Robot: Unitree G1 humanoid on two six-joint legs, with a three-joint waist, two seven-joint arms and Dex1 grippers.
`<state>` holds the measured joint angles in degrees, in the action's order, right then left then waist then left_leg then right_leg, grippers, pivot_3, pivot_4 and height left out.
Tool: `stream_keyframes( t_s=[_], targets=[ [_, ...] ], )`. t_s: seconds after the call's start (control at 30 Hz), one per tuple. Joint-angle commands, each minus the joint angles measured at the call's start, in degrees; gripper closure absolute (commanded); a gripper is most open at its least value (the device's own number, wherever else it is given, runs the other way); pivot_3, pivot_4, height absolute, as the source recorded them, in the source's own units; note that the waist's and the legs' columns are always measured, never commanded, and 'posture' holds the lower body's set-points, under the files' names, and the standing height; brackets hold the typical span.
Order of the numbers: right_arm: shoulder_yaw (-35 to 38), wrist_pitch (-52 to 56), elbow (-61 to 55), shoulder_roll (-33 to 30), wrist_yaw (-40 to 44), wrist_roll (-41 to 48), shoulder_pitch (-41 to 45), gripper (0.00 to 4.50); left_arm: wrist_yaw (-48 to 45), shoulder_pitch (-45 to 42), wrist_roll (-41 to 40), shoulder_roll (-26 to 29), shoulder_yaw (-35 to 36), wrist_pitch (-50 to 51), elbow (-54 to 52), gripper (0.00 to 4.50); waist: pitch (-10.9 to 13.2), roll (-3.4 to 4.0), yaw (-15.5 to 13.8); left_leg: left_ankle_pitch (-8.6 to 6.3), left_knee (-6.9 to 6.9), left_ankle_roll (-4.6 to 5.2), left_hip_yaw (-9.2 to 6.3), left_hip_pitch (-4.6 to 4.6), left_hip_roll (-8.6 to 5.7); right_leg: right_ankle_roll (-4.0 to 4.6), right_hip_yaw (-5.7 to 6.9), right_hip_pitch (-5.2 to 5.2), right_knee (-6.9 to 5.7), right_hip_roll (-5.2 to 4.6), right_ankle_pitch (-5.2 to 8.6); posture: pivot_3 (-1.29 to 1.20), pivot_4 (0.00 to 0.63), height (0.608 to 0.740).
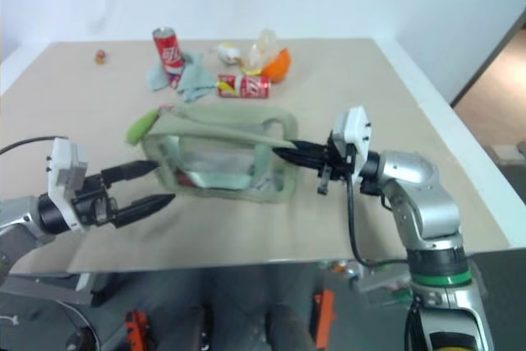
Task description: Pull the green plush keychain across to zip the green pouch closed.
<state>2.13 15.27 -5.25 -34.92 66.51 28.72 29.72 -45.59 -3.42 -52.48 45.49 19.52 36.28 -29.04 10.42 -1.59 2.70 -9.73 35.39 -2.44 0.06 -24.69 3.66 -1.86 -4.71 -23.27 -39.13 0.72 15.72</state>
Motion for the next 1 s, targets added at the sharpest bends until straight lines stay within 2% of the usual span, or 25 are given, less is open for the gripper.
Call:
stream_keyframes(
  t_s=[0.03,0.17,0.27,0.37,0.53,0.73,0.8,1.0],
  targets=[
    [0.2,-4.6,3.4,-0.7,2.8,-1.4,0.9,4.47,0.8,-1.0,-2.0,0.4,4.4,0.0,0.3,0.0,0.0,0.0,0.0,0.0,0.0,0.0,0.0,-0.01,-0.01,0.0,0.0,0.0,0.0,-0.01,0.0,0.0,0.15,0.74],
    [-0.5,-6.9,5.5,0.1,3.3,-2.3,0.5,4.47,2.6,-1.2,-5.4,0.6,8.3,1.1,0.2,0.0,0.0,0.0,0.0,-0.01,0.0,0.0,0.01,0.0,-0.01,0.0,-0.01,0.0,0.0,-0.02,0.0,0.0,0.15,0.74],
    [-1.2,-9.4,6.5,0.2,4.1,-3.5,0.0,4.47,5.8,-0.1,-13.5,1.5,12.5,5.0,-1.8,0.0,0.0,-0.03,0.0,0.0,0.01,0.0,0.0,0.04,0.0,0.0,0.0,0.03,0.0,-0.01,-0.02,0.0,0.15,0.74],
    [-2.1,-4.0,5.3,-0.8,1.4,-3.7,1.1,4.47,8.2,4.6,-19.3,2.5,16.7,7.8,-5.5,0.0,0.0,-0.03,0.2,0.0,0.03,0.0,0.05,0.07,0.03,-0.01,-0.03,0.05,0.0,-0.02,-0.04,0.0,0.15,0.74],
    [0.4,8.0,-1.7,0.5,-3.5,5.2,3.5,4.47,12.9,9.7,-25.8,2.1,19.6,8.8,-9.2,0.0,0.0,-0.03,0.0,0.02,0.02,-0.02,0.03,0.12,0.06,0.05,-0.03,0.06,-0.03,0.0,-0.07,0.0,0.15,0.74],
    [-0.7,9.3,-4.2,0.5,-4.7,4.4,3.1,4.47,18.3,17.1,-32.6,0.3,20.8,7.0,-15.5,0.0,0.0,-0.03,0.0,0.01,0.02,-0.03,0.08,0.1,0.06,0.04,-0.07,0.04,-0.04,-0.02,-0.04,0.0,0.15,0.74],
    [-0.8,8.9,-3.5,0.6,-4.6,4.0,3.2,4.47,20.9,18.6,-31.9,-1.4,21.7,4.9,-16.7,0.0,0.0,-0.03,0.0,0.01,0.02,-0.03,0.08,0.1,0.05,0.05,-0.07,0.03,-0.03,-0.02,-0.03,0.0,0.15,0.74],
    [-1.0,8.5,-2.9,0.2,-4.3,3.0,2.6,4.47,25.8,17.7,-23.1,-6.2,23.5,-2.7,-14.9,0.0,0.0,-0.03,0.0,0.02,0.02,-0.02,0.08,0.12,0.04,0.24,-0.07,0.04,-0.03,0.01,0.05,0.0,0.15,0.74]
  ],
)
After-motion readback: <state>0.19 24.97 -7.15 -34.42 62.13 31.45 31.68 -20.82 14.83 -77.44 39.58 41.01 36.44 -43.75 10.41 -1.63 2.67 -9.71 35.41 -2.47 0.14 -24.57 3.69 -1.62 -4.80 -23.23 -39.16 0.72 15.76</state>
